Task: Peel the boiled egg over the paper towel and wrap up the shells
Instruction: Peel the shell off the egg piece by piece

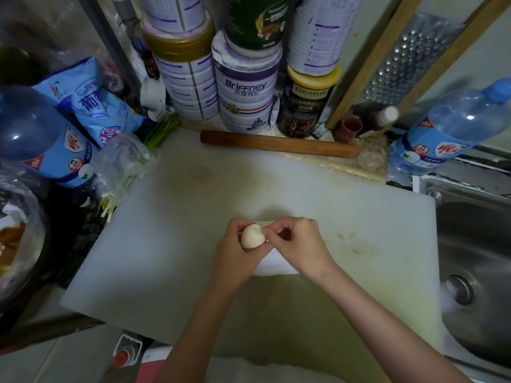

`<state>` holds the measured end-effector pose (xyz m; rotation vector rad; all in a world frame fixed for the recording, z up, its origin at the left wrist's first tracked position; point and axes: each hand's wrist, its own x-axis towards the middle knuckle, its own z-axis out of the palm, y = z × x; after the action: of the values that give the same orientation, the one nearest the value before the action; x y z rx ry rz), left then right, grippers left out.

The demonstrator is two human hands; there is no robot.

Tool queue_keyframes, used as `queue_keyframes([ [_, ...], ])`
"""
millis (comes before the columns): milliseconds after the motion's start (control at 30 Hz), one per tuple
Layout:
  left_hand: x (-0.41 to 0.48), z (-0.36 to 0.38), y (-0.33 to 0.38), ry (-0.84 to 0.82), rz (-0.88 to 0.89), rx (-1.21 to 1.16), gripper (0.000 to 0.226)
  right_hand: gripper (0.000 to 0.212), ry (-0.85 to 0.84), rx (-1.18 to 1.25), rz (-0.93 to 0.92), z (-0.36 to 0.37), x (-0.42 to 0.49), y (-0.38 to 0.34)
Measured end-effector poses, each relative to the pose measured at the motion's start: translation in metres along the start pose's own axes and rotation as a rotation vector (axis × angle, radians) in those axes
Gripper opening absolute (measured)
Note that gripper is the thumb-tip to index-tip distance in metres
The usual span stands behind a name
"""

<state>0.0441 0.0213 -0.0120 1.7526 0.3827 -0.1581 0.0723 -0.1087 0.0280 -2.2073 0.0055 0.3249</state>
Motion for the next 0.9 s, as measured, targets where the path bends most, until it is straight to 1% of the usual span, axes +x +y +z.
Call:
queue_keyframes([
  [67,0.001,0.001,0.001,0.018,0.018,0.043,0.036,0.013,0.028,-0.152,-0.102,0.003,-0.002,-0.002],
  [133,0.002,0.001,0.001,0.019,0.047,0.075,0.031,0.014,0.049,-0.26,-0.161,0.003,-0.003,-0.003],
  [300,0.002,-0.001,0.003,0.019,0.099,0.117,0.029,0.011,0.079,-0.317,-0.182,0.002,-0.002,-0.002],
  [400,0.002,-0.001,0.004,0.005,0.088,0.108,0.035,0.01,0.099,-0.287,-0.16,0.001,-0.001,-0.001],
  [500,0.002,-0.001,0.005,-0.01,0.066,0.098,0.038,0.01,0.132,-0.207,-0.103,-0.002,0.001,0.002],
  [633,0.001,-0.004,0.003,0.001,0.012,0.073,0.041,0.012,0.075,-0.17,-0.081,-0.005,0.004,0.008],
  [700,0.0,-0.006,0.002,0.002,0.011,0.068,0.041,0.011,0.046,-0.144,-0.063,-0.004,0.005,0.011],
  [800,0.001,-0.007,0.001,0.009,0.013,0.059,0.037,0.01,0.058,-0.092,-0.042,-0.001,0.005,0.013],
  [900,0.001,-0.007,0.001,0.003,0.021,0.062,0.035,0.019,0.033,-0.02,-0.021,0.0,0.004,0.012],
])
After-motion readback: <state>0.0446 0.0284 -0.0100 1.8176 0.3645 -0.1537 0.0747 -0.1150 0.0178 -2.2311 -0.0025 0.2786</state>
